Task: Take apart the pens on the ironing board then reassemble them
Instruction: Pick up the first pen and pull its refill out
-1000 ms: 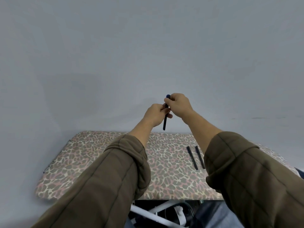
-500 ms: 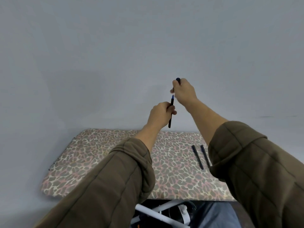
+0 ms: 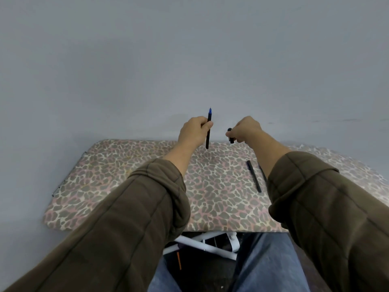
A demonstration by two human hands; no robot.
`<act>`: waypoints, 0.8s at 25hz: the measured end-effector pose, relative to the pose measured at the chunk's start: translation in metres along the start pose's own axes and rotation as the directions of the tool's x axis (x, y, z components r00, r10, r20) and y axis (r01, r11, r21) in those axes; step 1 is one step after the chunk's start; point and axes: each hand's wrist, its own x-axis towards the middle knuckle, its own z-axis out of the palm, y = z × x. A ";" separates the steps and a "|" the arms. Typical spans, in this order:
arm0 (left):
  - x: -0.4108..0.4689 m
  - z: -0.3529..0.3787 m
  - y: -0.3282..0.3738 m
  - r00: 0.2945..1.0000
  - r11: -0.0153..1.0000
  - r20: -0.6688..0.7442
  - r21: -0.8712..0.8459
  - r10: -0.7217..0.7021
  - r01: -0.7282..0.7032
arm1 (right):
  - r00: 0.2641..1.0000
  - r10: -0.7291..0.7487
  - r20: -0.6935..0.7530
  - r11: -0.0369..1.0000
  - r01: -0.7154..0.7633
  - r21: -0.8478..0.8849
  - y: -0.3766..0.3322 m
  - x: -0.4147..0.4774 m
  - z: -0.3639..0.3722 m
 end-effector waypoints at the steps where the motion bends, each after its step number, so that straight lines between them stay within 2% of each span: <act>1: 0.002 0.004 -0.004 1.000 1.000 0.010 0.000 -0.003 0.003 | 0.999 0.033 0.033 0.998 -0.031 -0.054 0.005 0.003 0.007; 3: 0.005 0.012 -0.011 1.000 1.000 0.024 -0.002 -0.010 0.010 | 0.994 0.080 0.076 0.988 -0.069 -0.138 0.016 0.010 0.022; 6: 0.010 0.021 -0.020 0.999 1.000 0.031 -0.011 -0.020 0.020 | 0.989 0.112 0.097 0.981 -0.094 -0.169 0.025 0.020 0.039; 14: 0.018 0.026 -0.040 0.999 0.999 0.026 0.016 -0.047 0.047 | 0.985 0.085 0.151 0.935 -0.026 -0.353 0.030 0.029 0.086; 20: 0.023 0.030 -0.047 0.998 0.998 0.040 0.021 -0.055 0.054 | 0.985 0.094 0.145 0.908 -0.025 -0.418 0.040 0.037 0.102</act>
